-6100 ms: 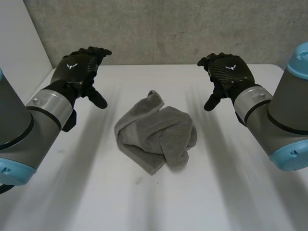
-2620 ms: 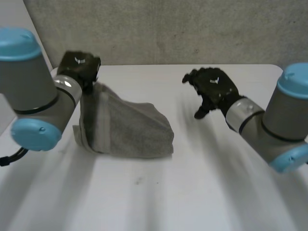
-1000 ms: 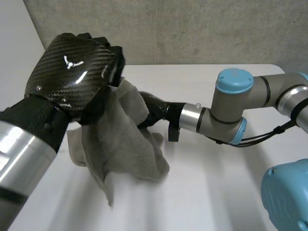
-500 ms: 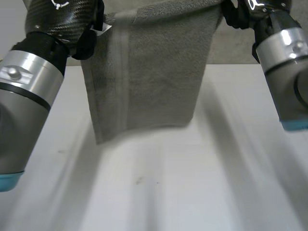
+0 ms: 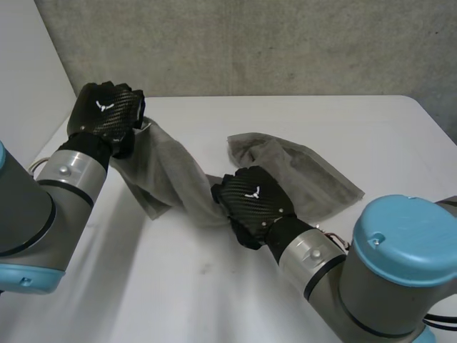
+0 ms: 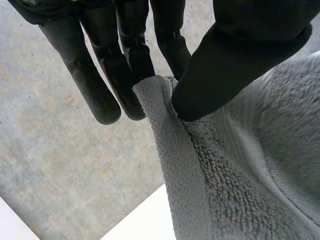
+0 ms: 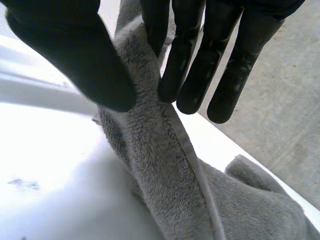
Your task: Fold the towel.
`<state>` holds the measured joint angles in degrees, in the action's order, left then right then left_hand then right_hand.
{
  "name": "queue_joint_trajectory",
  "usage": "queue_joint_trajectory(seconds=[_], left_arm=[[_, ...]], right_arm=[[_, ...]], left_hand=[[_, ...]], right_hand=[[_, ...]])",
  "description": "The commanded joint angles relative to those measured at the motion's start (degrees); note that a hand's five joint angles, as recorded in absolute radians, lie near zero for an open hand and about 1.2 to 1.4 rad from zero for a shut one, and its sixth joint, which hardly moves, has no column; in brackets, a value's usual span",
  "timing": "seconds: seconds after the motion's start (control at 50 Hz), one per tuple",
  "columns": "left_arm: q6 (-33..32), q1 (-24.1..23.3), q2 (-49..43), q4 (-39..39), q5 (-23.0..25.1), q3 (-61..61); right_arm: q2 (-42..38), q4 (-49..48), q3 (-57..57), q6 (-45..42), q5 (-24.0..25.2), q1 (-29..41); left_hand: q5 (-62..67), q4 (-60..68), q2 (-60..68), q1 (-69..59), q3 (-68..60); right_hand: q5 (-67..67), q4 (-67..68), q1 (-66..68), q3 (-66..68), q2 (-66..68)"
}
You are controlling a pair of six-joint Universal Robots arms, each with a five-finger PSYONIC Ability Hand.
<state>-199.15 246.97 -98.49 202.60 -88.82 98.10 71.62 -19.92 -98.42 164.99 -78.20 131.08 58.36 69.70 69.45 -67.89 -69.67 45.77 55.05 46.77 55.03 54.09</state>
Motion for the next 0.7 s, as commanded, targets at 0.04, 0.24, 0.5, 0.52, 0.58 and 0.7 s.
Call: queue_joint_trajectory(seconds=[0.04,0.24,0.5,0.52,0.58,0.7], left_arm=[[0.08,0.26,1.89,-0.01,0.14,3.15],[0.26,0.17,7.78,-0.1,0.14,7.02],[0.43,-0.44,12.26,-0.1,0.05,5.27],[0.43,-0.44,12.27,-0.1,0.05,5.26],[0.52,-0.62,13.14,-0.36,-0.13,4.12],[1.05,-1.85,14.55,-0.89,-0.39,1.66]], right_arm=[[0.19,2.78,6.05,0.42,-0.28,-1.88],[-1.82,16.04,16.5,1.3,-0.28,-12.06],[-5.87,26.59,14.58,5.08,5.77,-20.42],[-5.87,26.6,14.57,5.08,5.78,-20.42],[-5.96,26.51,11.41,5.96,8.42,-21.74],[-6.4,23.79,7.54,10.97,10.44,-21.57]], left_hand=[[11.64,10.3,10.55,-12.11,-10.33],[11.64,10.3,10.55,-12.11,-10.33],[11.64,10.3,10.55,-12.11,-10.33],[11.64,10.3,10.55,-12.11,-10.33],[11.64,10.3,10.55,-12.11,-10.33],[11.64,10.3,10.55,-12.11,-10.33]], right_hand=[[-23.48,-22.76,-14.48,-22.75,-21.8],[-31.39,-30.67,-22.38,-30.65,-29.71],[-39.63,-38.91,-30.63,-38.89,-37.95],[-39.63,-38.91,-30.63,-38.89,-37.95],[-38.96,-38.24,-29.95,-38.22,-37.28],[-37.95,-37.23,-28.95,-37.21,-36.27]])
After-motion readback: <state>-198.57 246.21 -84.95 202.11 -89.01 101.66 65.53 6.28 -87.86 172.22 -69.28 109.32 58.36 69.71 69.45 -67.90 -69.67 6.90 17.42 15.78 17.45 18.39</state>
